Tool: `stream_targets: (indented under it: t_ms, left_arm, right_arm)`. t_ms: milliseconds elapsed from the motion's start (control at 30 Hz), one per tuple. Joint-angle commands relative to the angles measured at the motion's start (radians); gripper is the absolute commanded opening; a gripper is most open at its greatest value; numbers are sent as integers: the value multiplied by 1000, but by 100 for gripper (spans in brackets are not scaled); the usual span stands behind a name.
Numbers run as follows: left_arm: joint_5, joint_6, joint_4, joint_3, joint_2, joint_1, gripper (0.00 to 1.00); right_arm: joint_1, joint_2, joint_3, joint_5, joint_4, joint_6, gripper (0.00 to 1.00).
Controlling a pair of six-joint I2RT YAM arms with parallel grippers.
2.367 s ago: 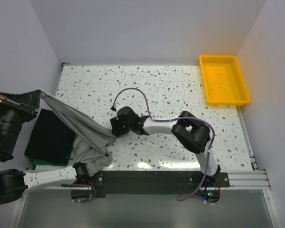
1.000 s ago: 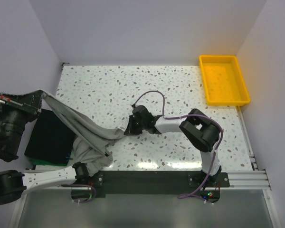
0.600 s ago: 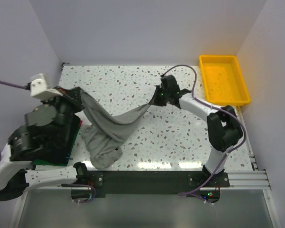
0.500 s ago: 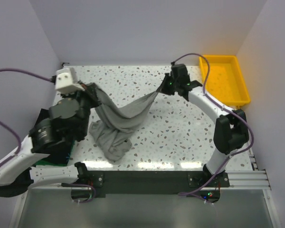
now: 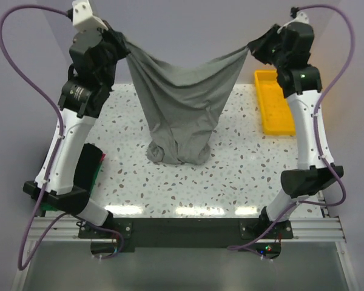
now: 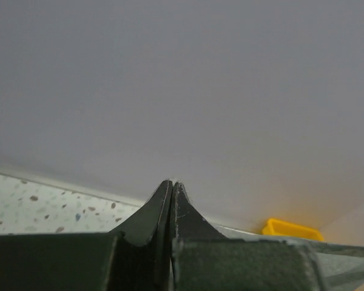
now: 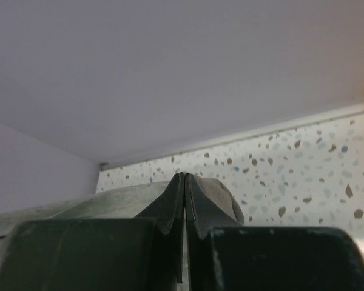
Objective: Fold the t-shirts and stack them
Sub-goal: Flatten the tshirt out
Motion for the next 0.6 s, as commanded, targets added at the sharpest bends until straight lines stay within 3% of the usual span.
stream_targets:
  t_ms: [0,133,433,567]
  left_arm:
    - [173,-47,15,287,66,58,0]
    - [223,-76,62,361,53,108,0]
    - [170,-87,134,200,-210,129,0]
    - [210,-130,119,177,-280,129,0]
  right_arm:
    - [-19,-11,200,62,-36,6,0]
    - [-31,-52,316,126,-24,0,0]
    - [-33,-400,161,287,65,-63,0]
    - [-33,-459,184,297,34,-72,0]
